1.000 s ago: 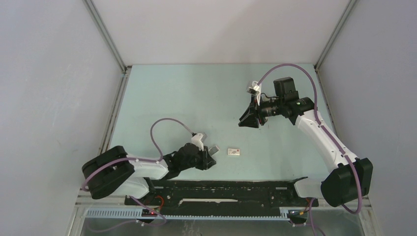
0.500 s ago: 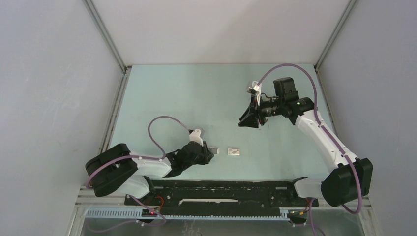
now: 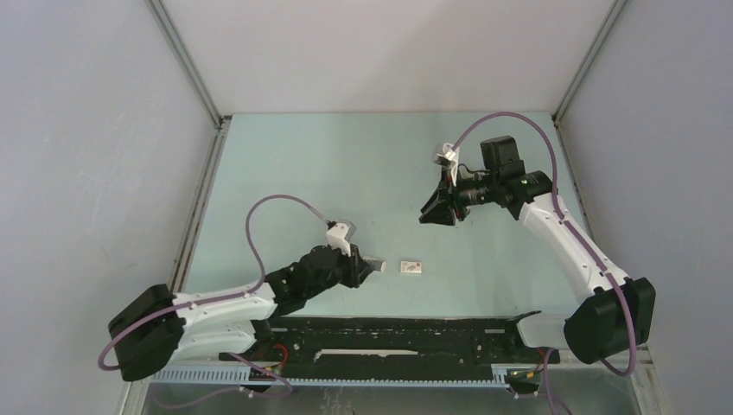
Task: Unload the staples from the stapler
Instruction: Close the staple box at the center of the board.
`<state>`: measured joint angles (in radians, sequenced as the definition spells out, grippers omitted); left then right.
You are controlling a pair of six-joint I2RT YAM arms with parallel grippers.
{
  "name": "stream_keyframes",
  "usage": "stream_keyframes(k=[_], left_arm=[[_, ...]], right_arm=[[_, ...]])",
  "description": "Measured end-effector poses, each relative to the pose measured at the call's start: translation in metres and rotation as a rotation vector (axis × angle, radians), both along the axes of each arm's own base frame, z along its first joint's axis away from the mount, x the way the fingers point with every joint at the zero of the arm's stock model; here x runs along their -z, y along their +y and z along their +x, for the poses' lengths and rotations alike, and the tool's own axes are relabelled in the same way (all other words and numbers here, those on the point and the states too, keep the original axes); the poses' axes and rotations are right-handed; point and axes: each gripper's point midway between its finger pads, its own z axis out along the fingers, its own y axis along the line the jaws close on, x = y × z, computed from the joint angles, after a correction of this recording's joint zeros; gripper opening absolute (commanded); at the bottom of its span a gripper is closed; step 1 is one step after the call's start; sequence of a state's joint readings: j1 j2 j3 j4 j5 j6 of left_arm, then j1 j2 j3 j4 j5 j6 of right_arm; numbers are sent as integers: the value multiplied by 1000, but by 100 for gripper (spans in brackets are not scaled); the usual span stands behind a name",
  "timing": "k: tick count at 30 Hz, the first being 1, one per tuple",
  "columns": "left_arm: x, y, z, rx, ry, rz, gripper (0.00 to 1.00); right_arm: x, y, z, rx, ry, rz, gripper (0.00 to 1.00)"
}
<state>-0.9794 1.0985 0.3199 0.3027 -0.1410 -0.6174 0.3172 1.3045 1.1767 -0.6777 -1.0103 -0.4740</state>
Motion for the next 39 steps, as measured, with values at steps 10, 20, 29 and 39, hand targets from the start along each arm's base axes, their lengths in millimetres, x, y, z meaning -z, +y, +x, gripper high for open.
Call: stream_keyframes(k=[10,20,29,39], left_arm=[[20,19,-12,1,61,102,9],[50,23,-18,-51,126,180,9],[58,10,-9,-122,115,216,9],[57,-11,5,-189,105,229,6]], right_arm=[[1,1,0,-1,-2,-4,42],[1,1,0,-1,-2,-4,42],[1,1,0,-1,-2,-4,42],[1,1,0,-1,-2,-4,42]])
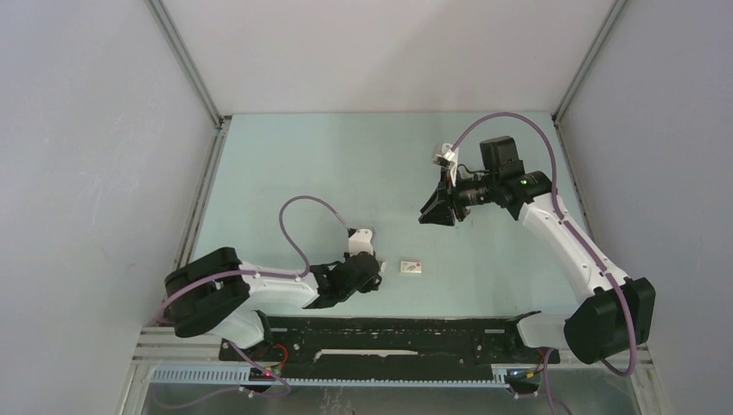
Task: Unload the staples from the stapler
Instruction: Close the staple box at the center of the board.
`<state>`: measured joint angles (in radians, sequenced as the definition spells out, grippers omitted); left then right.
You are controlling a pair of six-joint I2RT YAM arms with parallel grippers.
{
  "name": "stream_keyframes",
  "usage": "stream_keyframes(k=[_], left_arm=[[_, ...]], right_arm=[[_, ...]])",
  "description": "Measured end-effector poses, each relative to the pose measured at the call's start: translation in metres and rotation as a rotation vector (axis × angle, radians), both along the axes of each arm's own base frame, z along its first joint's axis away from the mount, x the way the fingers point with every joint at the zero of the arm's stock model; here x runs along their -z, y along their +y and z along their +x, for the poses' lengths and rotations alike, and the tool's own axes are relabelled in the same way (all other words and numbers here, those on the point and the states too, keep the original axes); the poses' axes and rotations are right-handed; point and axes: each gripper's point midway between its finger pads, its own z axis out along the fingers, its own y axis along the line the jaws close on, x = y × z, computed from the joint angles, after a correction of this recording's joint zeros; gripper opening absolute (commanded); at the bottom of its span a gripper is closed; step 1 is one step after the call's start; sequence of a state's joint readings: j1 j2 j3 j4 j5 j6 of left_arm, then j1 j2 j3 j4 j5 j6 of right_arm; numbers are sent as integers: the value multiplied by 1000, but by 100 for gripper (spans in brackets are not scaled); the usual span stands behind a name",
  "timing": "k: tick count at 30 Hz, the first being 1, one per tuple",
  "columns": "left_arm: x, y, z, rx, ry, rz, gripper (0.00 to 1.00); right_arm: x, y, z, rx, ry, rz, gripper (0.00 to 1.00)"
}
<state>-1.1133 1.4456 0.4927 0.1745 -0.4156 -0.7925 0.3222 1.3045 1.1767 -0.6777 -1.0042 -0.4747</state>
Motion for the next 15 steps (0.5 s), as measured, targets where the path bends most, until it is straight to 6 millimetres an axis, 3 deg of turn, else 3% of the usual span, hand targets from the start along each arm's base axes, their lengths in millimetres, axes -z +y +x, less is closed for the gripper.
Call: stream_keyframes(k=[15], left_arm=[[0,-8,6,-27,-6,12,8]], right_arm=[[0,0,0,0,0,0,42]])
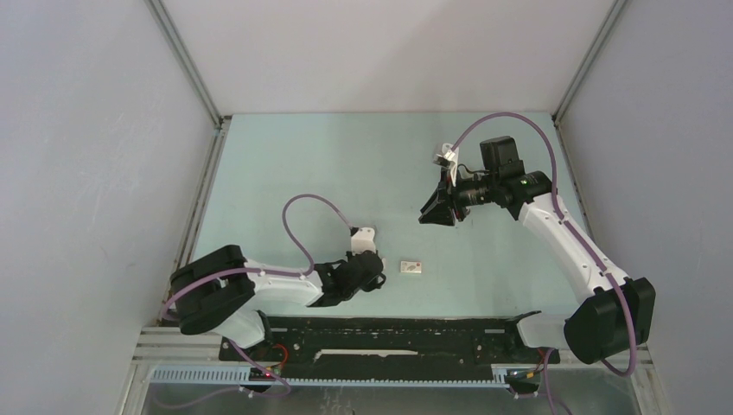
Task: Unload the staples from the stapler
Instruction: Close the staple box at the center of the board.
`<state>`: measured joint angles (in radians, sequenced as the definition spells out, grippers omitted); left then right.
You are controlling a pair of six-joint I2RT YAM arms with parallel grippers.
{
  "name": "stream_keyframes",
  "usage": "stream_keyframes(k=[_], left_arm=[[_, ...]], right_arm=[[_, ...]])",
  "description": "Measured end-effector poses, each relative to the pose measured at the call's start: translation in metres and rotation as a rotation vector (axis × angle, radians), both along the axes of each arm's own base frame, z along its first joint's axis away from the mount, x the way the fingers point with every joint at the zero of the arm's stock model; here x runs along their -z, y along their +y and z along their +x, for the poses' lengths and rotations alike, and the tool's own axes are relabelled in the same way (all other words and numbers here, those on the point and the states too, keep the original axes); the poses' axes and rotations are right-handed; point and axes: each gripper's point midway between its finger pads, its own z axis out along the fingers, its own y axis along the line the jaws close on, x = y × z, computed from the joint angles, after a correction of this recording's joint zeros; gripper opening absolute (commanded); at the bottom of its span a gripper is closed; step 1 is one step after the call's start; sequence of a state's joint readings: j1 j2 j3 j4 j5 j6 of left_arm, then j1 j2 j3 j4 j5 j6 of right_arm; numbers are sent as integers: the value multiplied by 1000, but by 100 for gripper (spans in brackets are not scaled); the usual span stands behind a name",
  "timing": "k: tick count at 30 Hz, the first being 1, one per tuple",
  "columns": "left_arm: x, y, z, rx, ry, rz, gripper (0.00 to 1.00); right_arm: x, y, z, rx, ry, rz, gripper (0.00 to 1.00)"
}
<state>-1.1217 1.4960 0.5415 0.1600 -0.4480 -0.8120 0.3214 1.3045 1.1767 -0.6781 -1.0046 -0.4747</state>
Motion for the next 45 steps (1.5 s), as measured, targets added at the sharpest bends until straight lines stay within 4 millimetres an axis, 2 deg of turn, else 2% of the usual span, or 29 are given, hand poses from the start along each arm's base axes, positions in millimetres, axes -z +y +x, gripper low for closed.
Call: stream_keyframes(k=[4,6,10,12,16,20,25,29,34,40,45], left_arm=[[-5,0,-5,46,3,4,12],[-15,-1,-8,77,-10,-15,21],[-53,4,-14,151,-93,-87,47],[-70,9,-15,187,-154,-100,56],[-86,16,-12,266,-268,-57,68],[-91,26,-4,329,-385,-2,82],[-92,49,20,335,-456,2,85],[-102,59,31,349,-500,-28,99],[-104,56,28,410,-512,-36,100],[-99,64,28,465,-503,-19,100],[-78,63,22,551,-459,41,100]], right_arm=[[0,0,0,0,0,0,42],[0,0,0,0,0,0,42],[0,0,0,0,0,0,42],[0,0,0,0,0,0,43],[-1,0,0,-1,-4,1,42],[-3,-2,-1,-3,-24,1,43],[-10,-5,-6,-12,-61,7,43],[-14,-7,-10,-20,-80,9,43],[-14,-7,-11,-27,-83,10,44],[-14,-7,-13,-35,-83,15,44],[-14,-7,-14,-38,-79,15,44]])
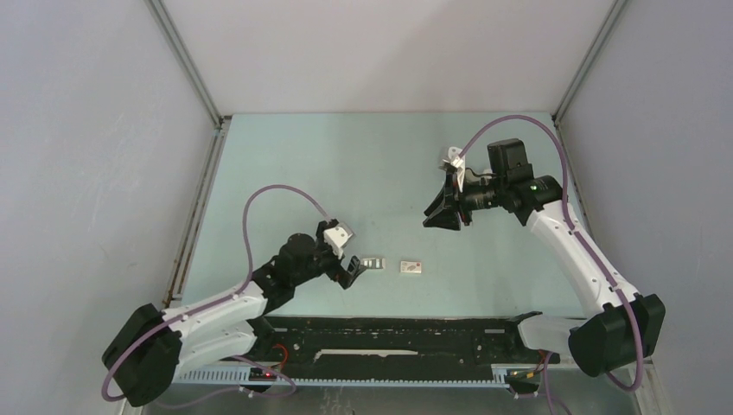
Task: Unload the staples from the stapler
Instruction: Close the staple box at the center of the board.
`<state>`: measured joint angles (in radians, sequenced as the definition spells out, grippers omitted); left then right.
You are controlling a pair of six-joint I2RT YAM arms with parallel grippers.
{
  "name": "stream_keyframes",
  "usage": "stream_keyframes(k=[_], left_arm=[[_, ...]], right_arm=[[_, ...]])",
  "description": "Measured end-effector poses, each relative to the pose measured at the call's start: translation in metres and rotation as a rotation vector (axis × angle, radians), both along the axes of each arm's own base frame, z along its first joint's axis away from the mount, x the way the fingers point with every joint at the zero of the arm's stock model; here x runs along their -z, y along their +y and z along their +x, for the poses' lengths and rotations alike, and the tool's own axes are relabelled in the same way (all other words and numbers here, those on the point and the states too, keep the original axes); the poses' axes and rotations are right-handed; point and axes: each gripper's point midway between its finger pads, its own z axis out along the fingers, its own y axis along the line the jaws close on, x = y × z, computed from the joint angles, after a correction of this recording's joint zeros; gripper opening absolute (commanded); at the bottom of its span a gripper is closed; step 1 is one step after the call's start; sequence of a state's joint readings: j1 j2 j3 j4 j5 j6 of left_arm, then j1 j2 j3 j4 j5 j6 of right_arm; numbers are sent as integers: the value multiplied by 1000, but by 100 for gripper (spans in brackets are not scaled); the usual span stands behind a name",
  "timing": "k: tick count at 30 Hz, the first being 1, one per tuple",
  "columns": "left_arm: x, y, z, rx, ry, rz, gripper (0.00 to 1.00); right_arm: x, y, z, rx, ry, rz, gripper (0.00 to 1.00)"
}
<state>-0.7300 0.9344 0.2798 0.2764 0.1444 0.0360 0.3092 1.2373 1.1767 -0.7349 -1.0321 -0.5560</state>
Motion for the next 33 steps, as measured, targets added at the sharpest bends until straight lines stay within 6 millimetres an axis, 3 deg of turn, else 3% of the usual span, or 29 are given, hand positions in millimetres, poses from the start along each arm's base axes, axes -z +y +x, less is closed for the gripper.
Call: stream_keyframes(k=[4,13,21,33], left_arm=[[20,1,-4,25,40,58,100],[33,-2,5,44,28,92,96],[68,-3,-3,177,57,193,90],[71,-22,10,299,8,253,80]], right_arm=[[-1,0,-1,-4,-3,2,44],[-1,6,-7,-32,-8,1,45],[-1,7,-8,-36,-7,1,45],[-4,6,-10,-41,-26,3,45]])
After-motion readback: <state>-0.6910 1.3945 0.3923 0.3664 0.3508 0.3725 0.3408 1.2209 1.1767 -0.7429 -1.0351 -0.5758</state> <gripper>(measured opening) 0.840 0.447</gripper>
